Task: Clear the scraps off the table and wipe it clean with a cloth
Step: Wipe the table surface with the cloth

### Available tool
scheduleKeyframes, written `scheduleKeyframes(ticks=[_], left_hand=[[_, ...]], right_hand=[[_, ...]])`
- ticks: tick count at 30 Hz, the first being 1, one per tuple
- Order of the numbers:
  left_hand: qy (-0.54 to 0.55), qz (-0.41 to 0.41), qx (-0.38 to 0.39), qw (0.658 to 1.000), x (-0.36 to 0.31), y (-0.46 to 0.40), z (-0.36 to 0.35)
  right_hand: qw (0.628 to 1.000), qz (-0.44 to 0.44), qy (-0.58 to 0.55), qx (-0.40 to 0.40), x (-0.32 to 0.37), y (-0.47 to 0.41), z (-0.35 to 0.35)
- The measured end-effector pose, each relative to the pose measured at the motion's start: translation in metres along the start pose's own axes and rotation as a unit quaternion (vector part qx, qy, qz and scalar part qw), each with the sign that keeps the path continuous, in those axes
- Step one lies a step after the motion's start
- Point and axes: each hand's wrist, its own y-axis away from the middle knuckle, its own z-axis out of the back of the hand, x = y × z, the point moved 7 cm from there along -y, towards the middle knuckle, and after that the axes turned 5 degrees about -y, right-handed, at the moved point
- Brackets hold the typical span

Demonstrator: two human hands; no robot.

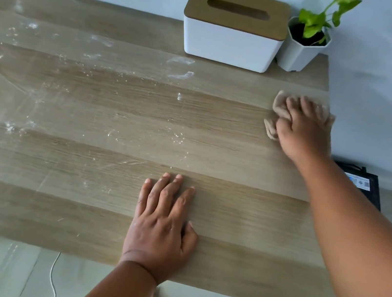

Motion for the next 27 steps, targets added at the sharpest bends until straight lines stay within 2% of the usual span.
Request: scheduleKeyframes(ticks=[2,4,9,13,15,17,19,21,23,27], left_hand=[[0.0,0.0,-0.001,1.0,0.0,0.0,0.001],[-0.001,0.001,-0.003,1.0,0.0,0.0,0.001],[-0.008,0.003,0.003,1.0,-0.001,0.0,0.001],[-0.005,0.004,0.011,1.0,-0.001,0.0,0.0],[-0.004,0.003,0.008,1.0,-0.002,0.0,0.001],[-0.006,0.003,0.004,1.0,-0.001,-0.001,0.001],[-0.01,0.003,0.006,1.0,0.0,-0.001,0.0],[-0.014,0.004,0.008,1.0,0.0,-0.001,0.0],[-0.014,0.005,0.009,1.0,-0.001,-0.001,0.001],[-0.014,0.008,0.004,1.0,-0.001,0.0,0.003]], right_hand=[[0.999,-0.04,-0.012,0.008,0.016,-0.024,-0.002],[1.0,-0.02,-0.012,0.015,0.031,-0.035,-0.008],[0.987,0.142,-0.024,0.073,0.052,0.018,-0.017],[0.969,0.236,-0.007,0.073,0.042,0.091,-0.018],[0.976,0.204,-0.015,0.074,0.021,0.086,-0.016],[0.99,0.13,-0.021,0.055,0.01,0.06,-0.013],[0.997,0.065,-0.02,0.029,0.017,0.034,-0.014],[0.999,0.036,-0.011,0.019,0.035,0.023,-0.022],[0.998,0.049,-0.01,0.025,0.056,0.029,-0.028],[0.99,0.139,-0.01,0.037,0.092,0.084,-0.038]])
